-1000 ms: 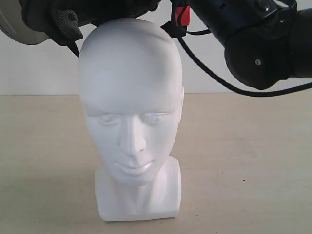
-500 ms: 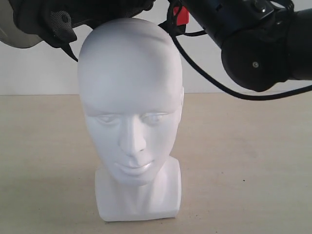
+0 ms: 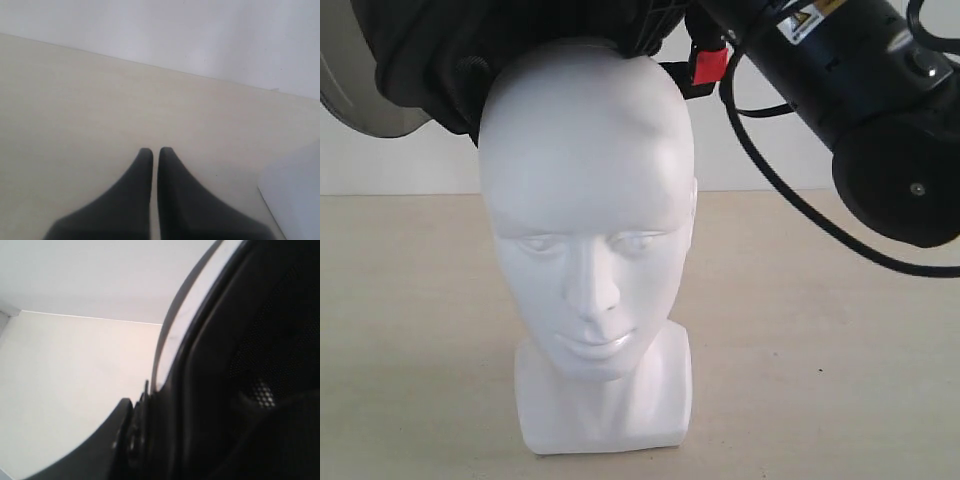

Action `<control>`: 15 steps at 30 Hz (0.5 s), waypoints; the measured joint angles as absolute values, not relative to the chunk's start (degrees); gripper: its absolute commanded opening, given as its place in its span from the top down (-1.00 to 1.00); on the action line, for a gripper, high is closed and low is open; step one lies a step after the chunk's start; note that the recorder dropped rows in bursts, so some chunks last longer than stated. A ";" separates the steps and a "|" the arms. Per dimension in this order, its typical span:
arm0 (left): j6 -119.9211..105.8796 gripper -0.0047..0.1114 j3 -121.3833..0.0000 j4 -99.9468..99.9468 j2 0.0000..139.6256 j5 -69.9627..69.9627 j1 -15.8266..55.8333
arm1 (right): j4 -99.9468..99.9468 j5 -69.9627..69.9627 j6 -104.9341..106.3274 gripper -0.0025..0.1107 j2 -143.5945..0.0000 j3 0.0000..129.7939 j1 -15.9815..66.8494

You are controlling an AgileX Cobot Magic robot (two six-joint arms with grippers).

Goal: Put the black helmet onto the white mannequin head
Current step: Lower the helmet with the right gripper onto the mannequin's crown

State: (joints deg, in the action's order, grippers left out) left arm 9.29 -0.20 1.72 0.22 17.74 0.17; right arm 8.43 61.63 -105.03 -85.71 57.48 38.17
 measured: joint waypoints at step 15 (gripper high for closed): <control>9.29 0.84 -0.20 1.72 0.22 17.74 0.17 | 6.94 66.60 -103.60 0.96 -83.40 51.40 38.17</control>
State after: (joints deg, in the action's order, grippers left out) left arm 9.29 -0.20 1.72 0.22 17.74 0.17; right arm 6.94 66.60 -103.60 -83.40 51.40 38.17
